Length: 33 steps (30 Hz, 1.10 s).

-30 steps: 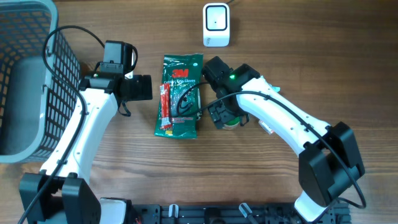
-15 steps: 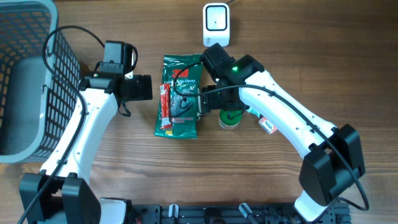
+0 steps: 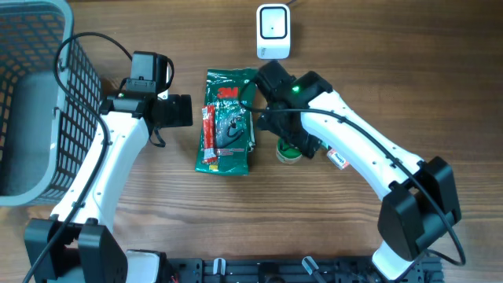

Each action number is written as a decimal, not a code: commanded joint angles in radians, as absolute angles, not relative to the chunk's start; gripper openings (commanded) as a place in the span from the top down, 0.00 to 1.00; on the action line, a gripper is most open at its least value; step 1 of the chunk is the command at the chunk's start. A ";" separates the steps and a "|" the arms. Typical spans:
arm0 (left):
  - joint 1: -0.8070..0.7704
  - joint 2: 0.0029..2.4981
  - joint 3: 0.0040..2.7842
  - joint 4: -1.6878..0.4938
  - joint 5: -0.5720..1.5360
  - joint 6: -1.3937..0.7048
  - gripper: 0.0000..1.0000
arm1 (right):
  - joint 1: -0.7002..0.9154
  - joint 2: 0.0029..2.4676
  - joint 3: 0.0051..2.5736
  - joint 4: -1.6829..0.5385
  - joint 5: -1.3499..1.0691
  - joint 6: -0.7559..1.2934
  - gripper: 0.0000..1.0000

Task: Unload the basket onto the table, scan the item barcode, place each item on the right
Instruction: 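Lower the right gripper around the green-lidded jar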

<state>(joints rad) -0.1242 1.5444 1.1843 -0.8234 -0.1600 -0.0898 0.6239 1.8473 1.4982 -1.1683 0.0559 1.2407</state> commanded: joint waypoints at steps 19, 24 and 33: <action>-0.120 1.539 1.177 -0.824 -0.166 -0.083 0.00 | 0.631 1.859 1.378 -1.040 0.091 1.575 0.01; -0.120 1.539 1.177 -0.824 -0.166 -0.083 0.00 | 0.631 1.859 1.354 -1.027 0.091 1.609 0.02; -0.120 1.539 1.177 -0.824 -0.166 -0.083 0.00 | 0.628 1.856 1.314 -0.962 0.094 1.517 0.29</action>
